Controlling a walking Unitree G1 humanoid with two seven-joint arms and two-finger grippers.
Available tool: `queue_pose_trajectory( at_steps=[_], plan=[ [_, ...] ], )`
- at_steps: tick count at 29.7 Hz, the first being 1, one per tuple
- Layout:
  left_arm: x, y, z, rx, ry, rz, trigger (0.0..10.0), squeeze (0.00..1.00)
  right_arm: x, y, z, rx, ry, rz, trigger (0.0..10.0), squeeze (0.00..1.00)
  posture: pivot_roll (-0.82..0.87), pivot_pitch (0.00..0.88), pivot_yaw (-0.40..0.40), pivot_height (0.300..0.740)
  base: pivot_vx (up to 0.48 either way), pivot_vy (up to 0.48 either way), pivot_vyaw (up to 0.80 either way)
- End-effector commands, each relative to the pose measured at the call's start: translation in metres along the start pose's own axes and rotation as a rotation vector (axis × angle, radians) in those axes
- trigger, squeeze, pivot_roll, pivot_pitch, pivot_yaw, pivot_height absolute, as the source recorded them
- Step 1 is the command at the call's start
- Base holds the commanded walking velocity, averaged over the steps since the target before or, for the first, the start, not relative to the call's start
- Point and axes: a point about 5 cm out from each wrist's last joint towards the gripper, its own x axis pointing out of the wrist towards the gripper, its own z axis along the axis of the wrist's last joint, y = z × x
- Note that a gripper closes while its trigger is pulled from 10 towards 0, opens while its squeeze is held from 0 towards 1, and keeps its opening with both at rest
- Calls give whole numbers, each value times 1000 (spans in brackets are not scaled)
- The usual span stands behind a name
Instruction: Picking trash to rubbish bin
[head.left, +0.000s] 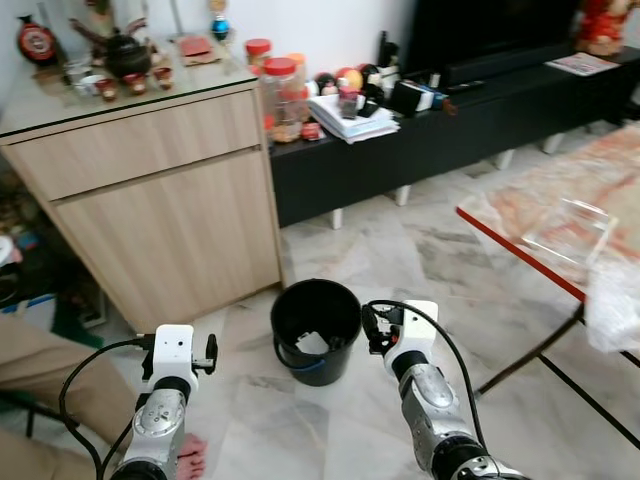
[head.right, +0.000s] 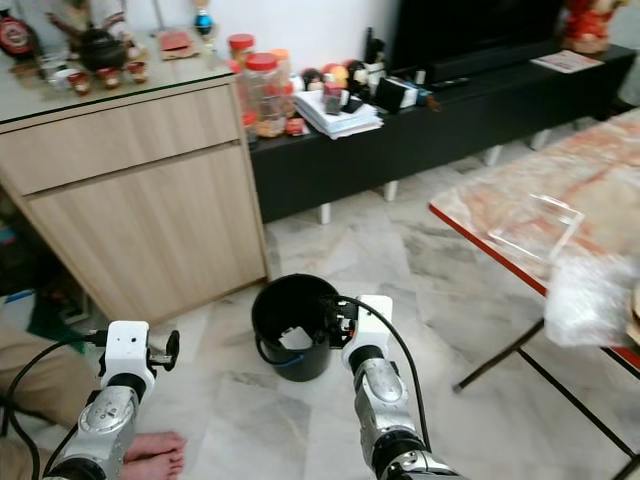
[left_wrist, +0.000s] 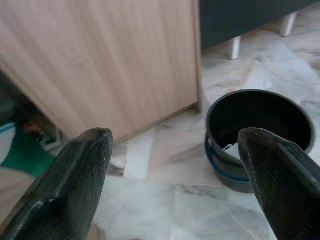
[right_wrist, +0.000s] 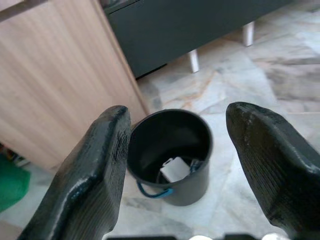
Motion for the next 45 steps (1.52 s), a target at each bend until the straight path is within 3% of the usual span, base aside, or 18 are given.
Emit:
queue_pose_trajectory(
  at_steps=[1, 8, 28, 45],
  plan=[
    [3, 0, 7, 25, -29, -11, 10000, 0, 5, 6, 9, -10, -31, 19, 10000, 0, -25, 0, 41, 740, 0, 0, -800],
    [6, 0, 10, 27, -36, -6, 10000, 0, 6, 9, 9, -13, -34, 25, 10000, 0, -20, 0, 39, 740, 0, -410, -800],
    [7, 2, 12, 20, -42, 1, 10000, 0, 6, 17, 7, -5, -31, 47, 10000, 0, -10, 0, 37, 740, 0, 0, -800],
    [6, -1, 12, 4, -45, -4, 10000, 0, 6, 15, 8, -12, -28, 45, 10000, 0, -15, 0, 26, 740, 0, 0, -800]
  ],
)
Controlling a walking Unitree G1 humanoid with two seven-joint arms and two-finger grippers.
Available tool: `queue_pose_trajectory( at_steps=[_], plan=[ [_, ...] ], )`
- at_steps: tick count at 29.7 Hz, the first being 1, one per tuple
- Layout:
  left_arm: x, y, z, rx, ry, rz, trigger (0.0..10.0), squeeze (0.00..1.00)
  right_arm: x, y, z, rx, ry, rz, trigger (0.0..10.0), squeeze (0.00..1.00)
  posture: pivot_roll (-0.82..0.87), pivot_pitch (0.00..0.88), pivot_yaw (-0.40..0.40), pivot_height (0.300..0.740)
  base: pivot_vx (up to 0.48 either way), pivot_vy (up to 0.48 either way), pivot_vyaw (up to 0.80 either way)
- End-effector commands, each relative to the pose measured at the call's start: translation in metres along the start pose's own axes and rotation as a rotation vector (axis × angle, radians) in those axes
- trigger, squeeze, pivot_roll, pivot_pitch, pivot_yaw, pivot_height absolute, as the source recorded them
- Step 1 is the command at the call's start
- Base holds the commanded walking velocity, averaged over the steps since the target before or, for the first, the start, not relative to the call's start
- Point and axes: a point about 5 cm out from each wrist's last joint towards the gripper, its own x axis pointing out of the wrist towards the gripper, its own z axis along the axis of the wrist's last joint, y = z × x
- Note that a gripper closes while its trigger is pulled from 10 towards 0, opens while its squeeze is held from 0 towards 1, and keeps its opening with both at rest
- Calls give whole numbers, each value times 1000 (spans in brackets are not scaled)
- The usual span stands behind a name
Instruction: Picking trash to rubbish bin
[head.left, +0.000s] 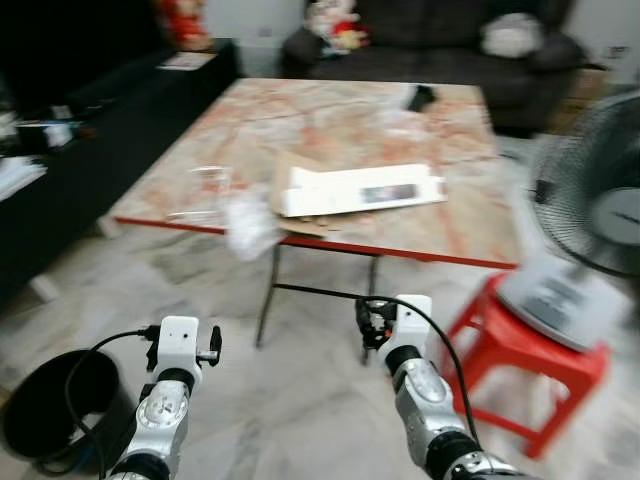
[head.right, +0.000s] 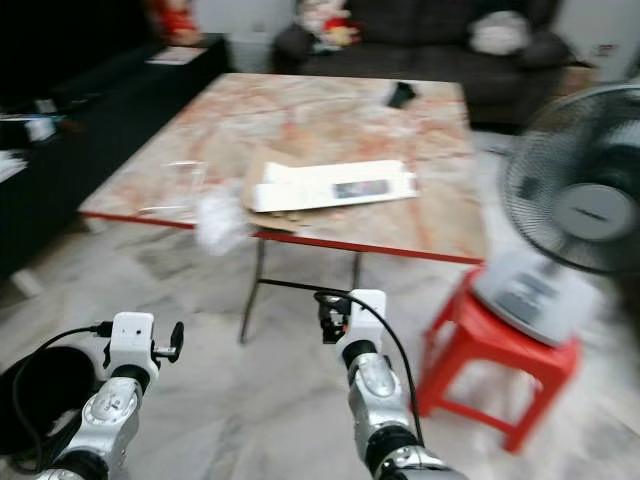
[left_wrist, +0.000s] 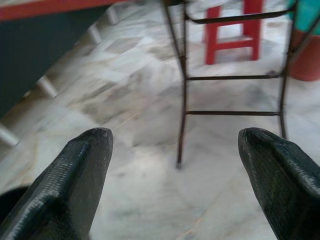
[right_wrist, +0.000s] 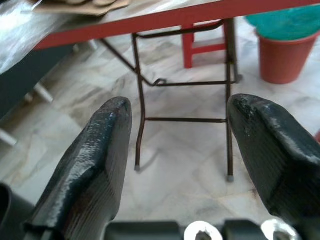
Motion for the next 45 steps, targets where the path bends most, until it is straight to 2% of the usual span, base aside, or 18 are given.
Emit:
queue_pose_trajectory(
  at_steps=[1, 9, 14, 15, 17, 18, 19, 23, 25, 27, 29, 35, 38, 45],
  plan=[
    [0, 3, 1, -12, -5, 12, 10000, 0, 1, -1, 2, -10, -5, 4, 10000, 0, -15, 0, 25, 740, 0, 0, -800],
    [-2, 1, -5, -33, 28, -7, 10000, 0, 0, -3, 0, 1, 6, -5, 10000, 0, -14, 0, 23, 740, 0, 0, -600],
    [-8, 5, -18, -24, 100, -6, 10000, 0, -7, -13, -14, -23, 101, -47, 10000, 0, -14, 0, 22, 740, 0, 0, 0],
    [-11, 6, -24, -21, 128, -4, 10000, 0, -13, -21, -25, -26, 162, -75, 10000, 0, -10, 0, 22, 740, 0, 0, 0],
    [-13, 7, -27, -20, 145, -3, 10000, 0, -16, -24, -31, -26, 192, -88, 10000, 0, -9, 0, 21, 740, 0, 0, 0],
    [-20, 11, -40, -17, 211, 13, 10000, 0, -29, -35, -48, -37, 282, -134, 10000, 0, -6, 0, 23, 740, 0, 0, 0],
    [-24, 14, -46, -16, 244, 22, 10000, 0, -36, -40, -56, -33, 318, -154, 10000, 0, -5, 0, 23, 740, 0, 0, 0],
    [-35, 19, -61, -20, 317, 45, 10000, 0, -55, -51, -77, -25, 410, -197, 10000, 0, -11, 4, 29, 740, 0, 0, 0],
    [-45, 21, -72, -29, 372, 53, 10000, 0, -75, -57, -95, -19, 489, -224, 10000, 0, -15, 23, 37, 740, 0, 0, 0],
    [-47, 22, -74, -29, 383, 52, 10000, 0, -79, -58, -99, -18, 504, -230, 10000, 0, -15, 25, 38, 740, 0, 0, 0],
    [-52, 18, -80, -14, 409, 30, 10000, 0, -93, -59, -112, -6, 553, -252, 10000, 0, -21, 45, 53, 740, 0, 0, 0],
    [-55, 15, -84, -11, 432, 15, 10000, 0, -103, -58, -121, 0, 587, -260, 10000, 0, -25, 45, 59, 740, 0, 0, 0],
    [-66, 17, -96, 3, 498, 17, 10000, 0, -114, -56, -131, 6, 637, -258, 10000, 0, -34, 29, 63, 740, 0, 0, 0],
    [-83, 23, -110, 3, 565, 54, 10000, 0, -105, -53, -126, -35, 640, -204, 10000, 0, -3, 25, 33, 740, 0, 0, 0]
  ],
)
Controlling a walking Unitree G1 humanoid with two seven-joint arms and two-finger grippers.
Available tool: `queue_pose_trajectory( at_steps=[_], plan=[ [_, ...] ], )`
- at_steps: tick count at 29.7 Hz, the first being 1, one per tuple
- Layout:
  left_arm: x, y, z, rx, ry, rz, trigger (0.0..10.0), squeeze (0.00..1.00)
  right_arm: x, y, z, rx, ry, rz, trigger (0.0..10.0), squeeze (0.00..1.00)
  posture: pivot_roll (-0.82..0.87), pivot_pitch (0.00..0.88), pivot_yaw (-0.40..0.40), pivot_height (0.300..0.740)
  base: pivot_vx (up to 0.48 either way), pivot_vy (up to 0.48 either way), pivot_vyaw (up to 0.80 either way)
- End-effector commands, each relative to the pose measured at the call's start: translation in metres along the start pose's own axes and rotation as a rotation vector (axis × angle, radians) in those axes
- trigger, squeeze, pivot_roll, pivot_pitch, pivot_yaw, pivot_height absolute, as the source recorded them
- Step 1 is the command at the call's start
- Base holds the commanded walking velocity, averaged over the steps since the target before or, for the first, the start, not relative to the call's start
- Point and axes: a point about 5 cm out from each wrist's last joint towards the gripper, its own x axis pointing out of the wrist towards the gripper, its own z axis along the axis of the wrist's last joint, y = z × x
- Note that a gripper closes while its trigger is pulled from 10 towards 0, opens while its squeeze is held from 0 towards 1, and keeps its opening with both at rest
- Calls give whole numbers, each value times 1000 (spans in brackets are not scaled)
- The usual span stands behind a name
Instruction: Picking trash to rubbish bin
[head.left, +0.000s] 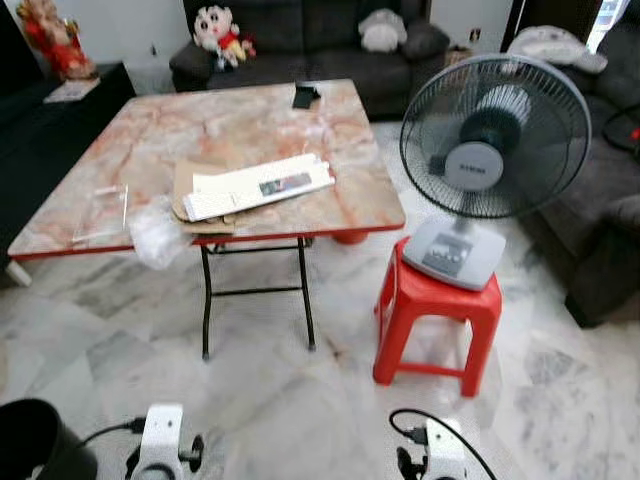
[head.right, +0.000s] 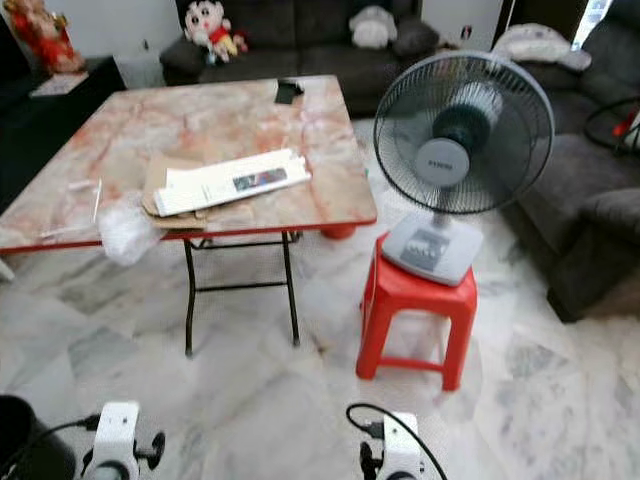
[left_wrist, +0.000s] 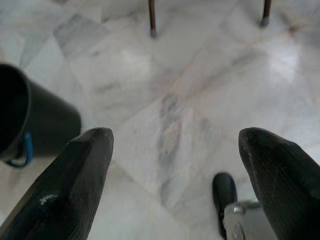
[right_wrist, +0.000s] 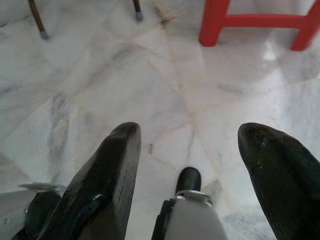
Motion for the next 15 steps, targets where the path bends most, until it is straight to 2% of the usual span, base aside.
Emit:
queue_pose_trajectory(
  at_steps=[1, 5, 10, 15],
  plan=[
    [-4, 10, -11, 8, 39, 31, 10000, 0, 3, 5, 7, -18, -6, 20, 10000, 0, -6, 14, 33, 740, 0, 0, 0],
    [-6, 11, -18, 5, 72, 40, 10000, 0, 4, 6, 10, -13, -6, 15, 10000, 0, -5, 0, 30, 740, 0, 0, 0],
    [-4, 12, -14, -19, 74, 53, 10000, 0, 3, 4, 10, -6, -1, 6, 10000, 0, 3, 0, 17, 740, 0, 0, 0],
    [-1, 12, -7, -33, 61, 62, 10000, 0, 2, 0, 6, 3, 8, -11, 10000, 0, 2, 0, 16, 740, 0, 349, 0]
  ],
)
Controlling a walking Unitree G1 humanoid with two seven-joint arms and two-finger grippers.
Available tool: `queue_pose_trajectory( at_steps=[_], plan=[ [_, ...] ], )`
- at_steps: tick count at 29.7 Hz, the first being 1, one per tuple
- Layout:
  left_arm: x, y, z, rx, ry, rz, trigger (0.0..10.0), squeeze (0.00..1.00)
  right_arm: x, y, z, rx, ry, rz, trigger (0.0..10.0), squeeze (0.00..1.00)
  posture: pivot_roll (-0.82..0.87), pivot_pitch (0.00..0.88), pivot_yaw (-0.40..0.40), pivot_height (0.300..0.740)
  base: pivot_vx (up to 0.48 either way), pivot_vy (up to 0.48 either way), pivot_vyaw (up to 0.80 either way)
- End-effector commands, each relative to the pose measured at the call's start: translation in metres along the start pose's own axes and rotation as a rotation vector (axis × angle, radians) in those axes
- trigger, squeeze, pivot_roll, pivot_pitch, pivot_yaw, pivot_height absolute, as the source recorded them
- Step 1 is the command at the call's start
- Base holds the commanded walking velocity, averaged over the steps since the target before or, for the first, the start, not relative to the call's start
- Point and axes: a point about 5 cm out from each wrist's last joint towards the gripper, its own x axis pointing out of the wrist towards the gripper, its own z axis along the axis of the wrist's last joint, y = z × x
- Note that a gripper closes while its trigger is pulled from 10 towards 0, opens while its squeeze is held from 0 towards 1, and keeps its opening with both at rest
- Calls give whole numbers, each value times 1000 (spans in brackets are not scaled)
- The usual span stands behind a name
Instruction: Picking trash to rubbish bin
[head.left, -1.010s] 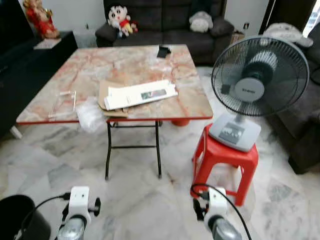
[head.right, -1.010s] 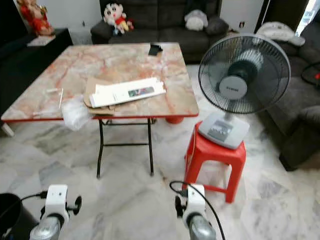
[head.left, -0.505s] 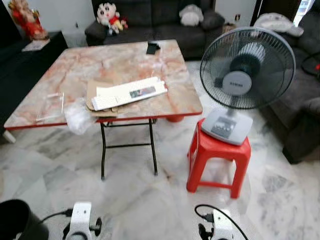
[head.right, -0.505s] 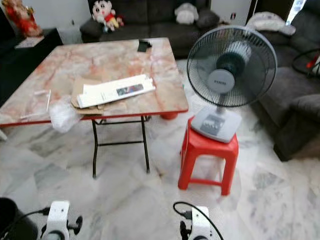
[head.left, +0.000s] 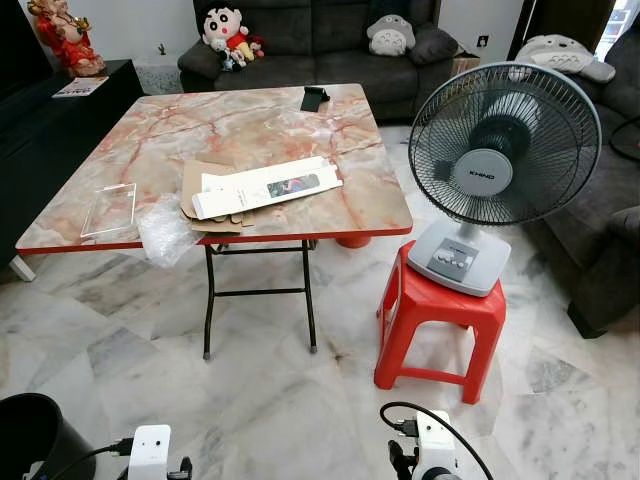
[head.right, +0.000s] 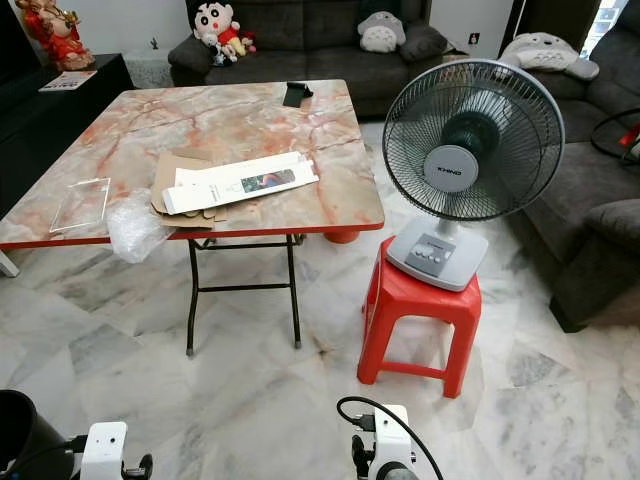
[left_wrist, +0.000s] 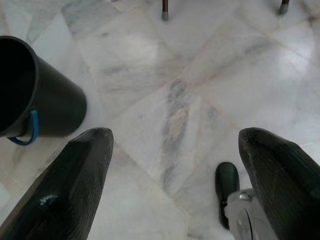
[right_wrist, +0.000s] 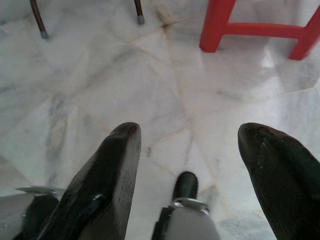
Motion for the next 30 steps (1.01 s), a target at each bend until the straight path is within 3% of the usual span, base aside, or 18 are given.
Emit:
queue_pose_trajectory(
  at_steps=[1, 15, 22, 30],
  plan=[
    [0, 5, -2, -14, 18, 24, 10000, 0, 0, 1, 0, 6, 0, -3, 10000, 0, 2, 0, 16, 740, 0, 450, 0],
    [2, 5, 4, 9, 5, 11, 10000, 0, 0, 1, 0, 30, -2, -16, 10000, 0, -2, 0, 31, 740, 0, 456, 0],
    [1, 6, 2, 13, 11, 8, 10000, 0, 0, 4, 0, 34, -4, -12, 10000, 0, 0, 0, 38, 740, 0, 0, 0],
    [2, 9, 5, 26, -2, 10, 10000, 0, 0, 3, -1, 43, -2, -17, 10000, 0, 3, 0, 49, 740, 0, 373, 0]
  ],
)
